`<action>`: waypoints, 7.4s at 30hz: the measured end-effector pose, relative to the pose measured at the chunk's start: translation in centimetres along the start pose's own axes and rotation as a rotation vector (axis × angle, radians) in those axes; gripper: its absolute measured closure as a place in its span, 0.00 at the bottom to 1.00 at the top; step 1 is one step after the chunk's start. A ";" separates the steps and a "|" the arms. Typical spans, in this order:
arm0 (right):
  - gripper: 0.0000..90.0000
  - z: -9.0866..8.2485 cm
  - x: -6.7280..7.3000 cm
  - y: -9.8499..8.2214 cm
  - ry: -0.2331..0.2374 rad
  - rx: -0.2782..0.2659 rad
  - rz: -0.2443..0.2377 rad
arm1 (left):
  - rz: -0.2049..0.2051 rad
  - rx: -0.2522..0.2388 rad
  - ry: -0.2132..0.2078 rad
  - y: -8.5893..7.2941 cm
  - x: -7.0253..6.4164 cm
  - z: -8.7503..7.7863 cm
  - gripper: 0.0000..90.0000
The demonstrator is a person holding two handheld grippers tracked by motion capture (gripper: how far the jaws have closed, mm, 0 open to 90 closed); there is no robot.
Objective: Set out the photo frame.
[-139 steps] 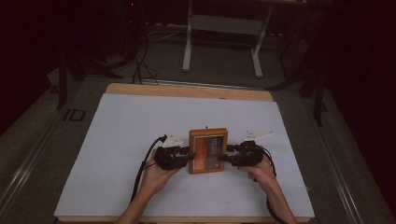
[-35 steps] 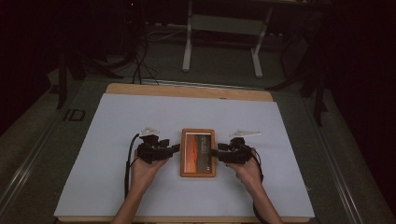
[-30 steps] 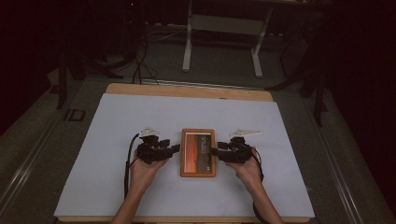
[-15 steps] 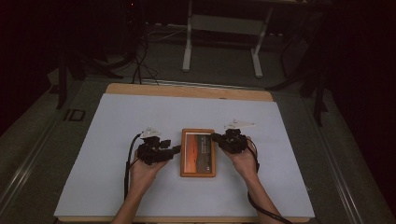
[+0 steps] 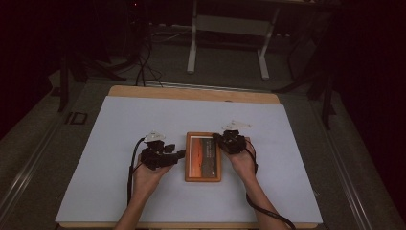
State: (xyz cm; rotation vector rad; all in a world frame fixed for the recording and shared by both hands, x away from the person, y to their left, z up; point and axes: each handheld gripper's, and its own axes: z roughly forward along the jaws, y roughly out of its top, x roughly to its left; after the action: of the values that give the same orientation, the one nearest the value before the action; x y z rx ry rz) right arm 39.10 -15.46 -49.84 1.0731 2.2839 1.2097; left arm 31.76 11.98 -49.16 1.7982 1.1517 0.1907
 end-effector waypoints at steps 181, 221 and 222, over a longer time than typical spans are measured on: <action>0.97 -15.1 -4.8 -2.9 -0.012 -0.248 0.015 | 0.469 -0.017 -0.201 7.0 -11.5 2.3 0.76; 0.32 -11.0 -2.5 -2.9 0.351 -0.114 -0.203 | 0.595 0.070 -0.380 8.0 -10.7 3.2 0.75; 0.35 -11.0 -2.5 -2.9 0.352 -0.117 -0.204 | 0.596 0.070 -0.377 8.0 -10.7 3.3 0.75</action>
State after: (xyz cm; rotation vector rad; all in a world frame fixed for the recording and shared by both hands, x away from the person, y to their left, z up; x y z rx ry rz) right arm 32.85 -24.48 -45.93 0.6045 2.4649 1.5203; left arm 32.81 0.89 -41.06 2.0894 0.3449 0.1484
